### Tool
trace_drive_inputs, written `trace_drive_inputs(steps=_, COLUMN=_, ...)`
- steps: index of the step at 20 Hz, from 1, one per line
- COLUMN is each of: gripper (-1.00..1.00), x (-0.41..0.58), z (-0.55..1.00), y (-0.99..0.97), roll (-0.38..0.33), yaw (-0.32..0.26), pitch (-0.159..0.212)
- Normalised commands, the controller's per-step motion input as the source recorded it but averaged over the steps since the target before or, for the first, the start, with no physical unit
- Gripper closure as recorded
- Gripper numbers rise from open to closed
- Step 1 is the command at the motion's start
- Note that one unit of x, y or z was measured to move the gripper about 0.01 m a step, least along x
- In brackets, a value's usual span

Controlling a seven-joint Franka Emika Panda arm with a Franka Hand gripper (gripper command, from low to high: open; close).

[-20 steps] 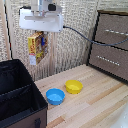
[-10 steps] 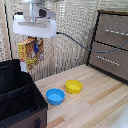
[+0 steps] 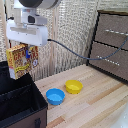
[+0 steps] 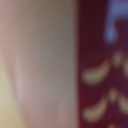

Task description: Position your gripper near the granola bar, please. Lightly grip the granola bar with your gripping tool. Relocate your gripper along with the granola bar toward the leading division of the caddy with caution. Gently release the granola bar into the leading division of the caddy.

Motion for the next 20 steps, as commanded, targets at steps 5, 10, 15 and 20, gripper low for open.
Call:
trace_drive_inputs(steps=5, gripper=1.00, x=-0.045, z=0.02, y=0.62, roll=0.000, yaw=-0.164, pitch=0.028)
trace_drive_inputs(steps=10, gripper=1.00, x=-0.037, z=0.02, y=0.60, roll=0.000, yaw=-0.173, pitch=0.031)
trace_drive_inputs(steps=15, gripper=1.00, x=-0.161, z=0.00, y=0.56, roll=0.000, yaw=-0.153, pitch=0.058)
trace_drive_inputs(steps=20, gripper=1.00, x=-0.285, z=0.01, y=0.51, roll=-0.015, yaw=-0.141, pitch=0.066)
